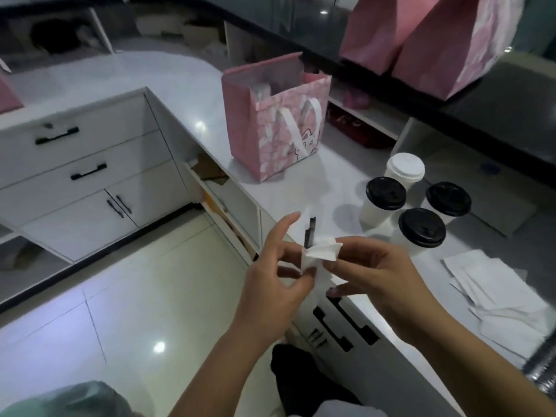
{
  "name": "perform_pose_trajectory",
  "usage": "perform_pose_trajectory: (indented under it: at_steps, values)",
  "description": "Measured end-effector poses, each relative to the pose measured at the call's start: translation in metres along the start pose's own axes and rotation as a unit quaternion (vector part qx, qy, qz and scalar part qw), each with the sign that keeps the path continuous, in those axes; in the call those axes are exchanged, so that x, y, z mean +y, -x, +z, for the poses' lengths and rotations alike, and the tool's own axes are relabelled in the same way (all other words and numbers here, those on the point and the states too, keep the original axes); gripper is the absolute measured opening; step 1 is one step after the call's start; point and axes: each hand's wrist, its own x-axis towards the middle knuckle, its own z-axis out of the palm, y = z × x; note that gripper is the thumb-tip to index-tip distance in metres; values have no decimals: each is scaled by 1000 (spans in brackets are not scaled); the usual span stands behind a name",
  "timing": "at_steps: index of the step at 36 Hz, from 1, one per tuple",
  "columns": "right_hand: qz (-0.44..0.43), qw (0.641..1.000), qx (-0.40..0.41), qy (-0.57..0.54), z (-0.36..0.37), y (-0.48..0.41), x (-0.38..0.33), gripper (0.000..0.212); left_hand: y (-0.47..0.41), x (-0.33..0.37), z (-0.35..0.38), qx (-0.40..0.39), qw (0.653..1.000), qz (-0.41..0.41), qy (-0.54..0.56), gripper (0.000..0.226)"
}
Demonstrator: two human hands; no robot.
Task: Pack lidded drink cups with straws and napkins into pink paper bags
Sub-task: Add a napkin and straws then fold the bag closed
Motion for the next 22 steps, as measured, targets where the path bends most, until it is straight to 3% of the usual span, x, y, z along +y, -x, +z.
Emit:
perform_pose_trajectory:
  at_steps: [4, 9, 14, 17, 22]
  values:
    - [-12, 998, -11, -68, 15, -55, -6, 19, -50, -6, -22, 10, 999, 32, -25, 82]
    - [-81, 994, -5, -73, 20, -135, -25, 18, -127, -6, -55, -18, 999, 24, -43, 86]
    - [-173, 985, 4, -24, -2, -207, -68, 18, -214, 5, -94, -56, 994, 24, -86, 65]
    - [-226, 974, 21, -11, -16, -245, -94, 16, -264, 17, -120, -42, 992, 55, -101, 47]
    - [-316, 946, 4, 72, -29, -298, -126, 19, -336, 37, -152, 8, 988, 83, -129, 38]
